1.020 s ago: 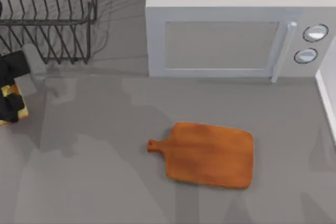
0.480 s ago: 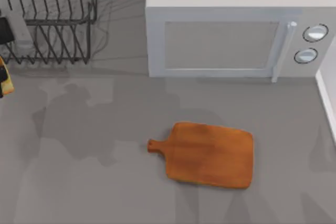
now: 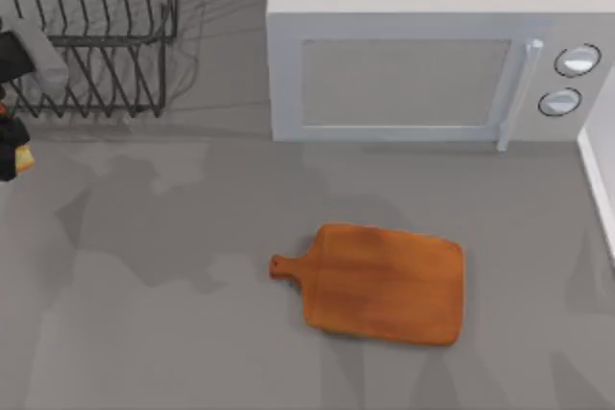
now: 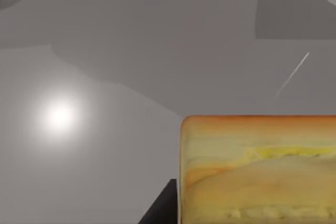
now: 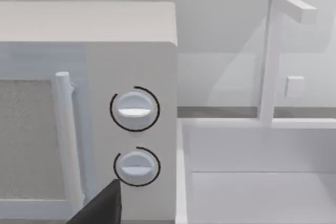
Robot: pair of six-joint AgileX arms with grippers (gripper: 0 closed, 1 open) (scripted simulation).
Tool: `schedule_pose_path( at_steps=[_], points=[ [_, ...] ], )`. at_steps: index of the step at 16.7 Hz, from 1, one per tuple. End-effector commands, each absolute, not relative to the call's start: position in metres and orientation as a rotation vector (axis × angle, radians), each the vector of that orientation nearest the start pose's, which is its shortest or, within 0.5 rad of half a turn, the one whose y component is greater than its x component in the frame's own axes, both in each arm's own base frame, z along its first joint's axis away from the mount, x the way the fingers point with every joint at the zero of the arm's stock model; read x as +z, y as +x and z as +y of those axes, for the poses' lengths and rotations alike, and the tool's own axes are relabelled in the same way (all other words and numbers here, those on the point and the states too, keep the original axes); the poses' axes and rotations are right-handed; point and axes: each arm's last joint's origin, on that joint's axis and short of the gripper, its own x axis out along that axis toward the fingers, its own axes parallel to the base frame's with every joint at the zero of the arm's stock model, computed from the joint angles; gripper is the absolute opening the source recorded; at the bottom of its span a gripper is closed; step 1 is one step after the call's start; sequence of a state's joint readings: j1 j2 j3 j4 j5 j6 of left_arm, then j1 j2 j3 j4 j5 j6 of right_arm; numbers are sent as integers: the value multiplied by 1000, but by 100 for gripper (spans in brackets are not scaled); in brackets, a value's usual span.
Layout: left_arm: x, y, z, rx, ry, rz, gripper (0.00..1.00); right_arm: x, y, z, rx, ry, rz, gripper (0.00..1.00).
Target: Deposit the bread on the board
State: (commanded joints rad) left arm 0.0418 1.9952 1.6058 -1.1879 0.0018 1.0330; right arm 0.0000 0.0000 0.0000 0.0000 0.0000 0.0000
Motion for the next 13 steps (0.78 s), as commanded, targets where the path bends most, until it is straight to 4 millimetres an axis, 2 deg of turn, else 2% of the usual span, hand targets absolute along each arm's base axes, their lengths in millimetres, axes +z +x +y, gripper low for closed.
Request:
schedule_pose_path(
  at_steps=[6,9,13],
  points=[
    [186,394,-10,-419,434,1559,0,160,106,-1,0,0,0,100],
    [177,397,-36,-156,193,1604,0,160,106,-1,0,0,0,100],
    [166,396,-79,236,-159,1620,0,160,106,-1,0,0,0,100]
  ],
)
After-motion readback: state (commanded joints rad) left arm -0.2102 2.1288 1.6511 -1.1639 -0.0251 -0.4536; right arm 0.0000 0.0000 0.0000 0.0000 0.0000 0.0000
